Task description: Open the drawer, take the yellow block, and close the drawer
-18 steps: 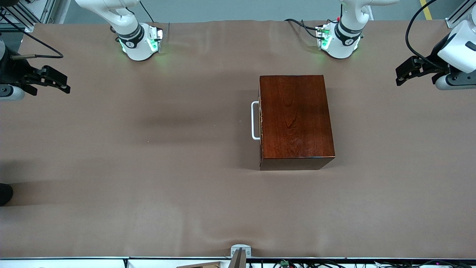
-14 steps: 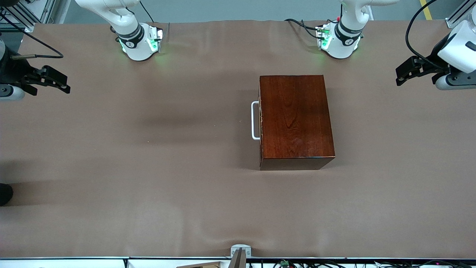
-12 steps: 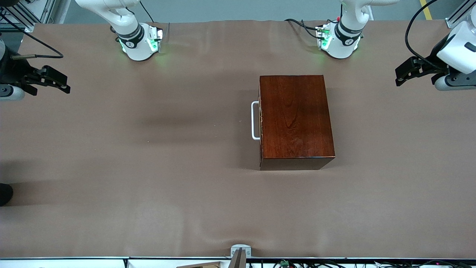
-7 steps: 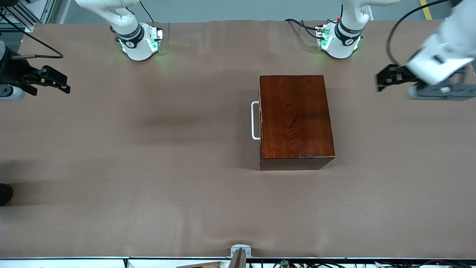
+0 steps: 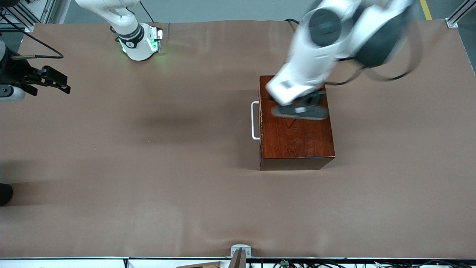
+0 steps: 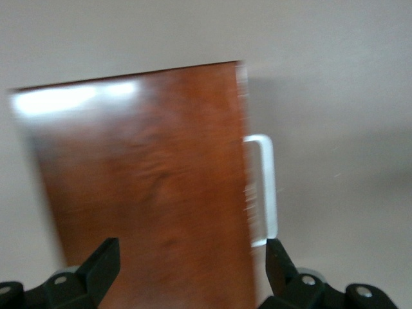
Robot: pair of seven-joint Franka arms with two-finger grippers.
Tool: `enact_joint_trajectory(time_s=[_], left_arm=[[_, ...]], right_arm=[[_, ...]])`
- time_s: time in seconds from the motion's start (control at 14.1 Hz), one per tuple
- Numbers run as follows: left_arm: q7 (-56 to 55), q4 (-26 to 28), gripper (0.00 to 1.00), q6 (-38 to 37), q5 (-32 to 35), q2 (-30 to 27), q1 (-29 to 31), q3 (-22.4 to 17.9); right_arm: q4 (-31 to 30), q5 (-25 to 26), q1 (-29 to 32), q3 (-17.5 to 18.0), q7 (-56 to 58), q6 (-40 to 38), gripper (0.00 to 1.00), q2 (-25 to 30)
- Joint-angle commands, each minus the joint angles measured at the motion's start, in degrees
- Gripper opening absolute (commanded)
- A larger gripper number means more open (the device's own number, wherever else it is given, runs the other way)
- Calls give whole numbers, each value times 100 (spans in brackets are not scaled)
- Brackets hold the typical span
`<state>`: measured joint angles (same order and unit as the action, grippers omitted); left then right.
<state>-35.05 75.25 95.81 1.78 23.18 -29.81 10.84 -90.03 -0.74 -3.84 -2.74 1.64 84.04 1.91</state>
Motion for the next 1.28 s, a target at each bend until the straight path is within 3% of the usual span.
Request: enact_joint_trajectory(time_s=[0.0, 0.14, 0.35, 0.42, 0.71, 0.92, 1.2], left_arm=[[-737, -730, 100, 411, 33, 888, -471, -91], [-1151, -977, 100, 675, 59, 1398, -1058, -475], [-1179, -1004, 100, 764, 51, 1716, -2201, -1696], [-1188, -969, 100, 747, 51, 1803, -2457, -1882], [-1188, -890, 100, 361, 147, 2068, -2574, -1937], [-1179, -863, 100, 35, 621, 2217, -2652, -1875], [-1311, -881, 100, 96, 604, 2358, -2697, -1875]], right_arm=[[-32, 83, 76, 72, 3, -19, 100, 46], [-32, 83, 76, 72, 3, -19, 100, 46], [-32, 83, 67, 72, 3, -19, 100, 46], [-32, 83, 67, 72, 3, -19, 100, 46], [-32, 83, 67, 72, 3, -19, 100, 46], [-32, 83, 67, 72, 3, -19, 100, 46], [-32, 83, 67, 72, 3, -19, 100, 46]])
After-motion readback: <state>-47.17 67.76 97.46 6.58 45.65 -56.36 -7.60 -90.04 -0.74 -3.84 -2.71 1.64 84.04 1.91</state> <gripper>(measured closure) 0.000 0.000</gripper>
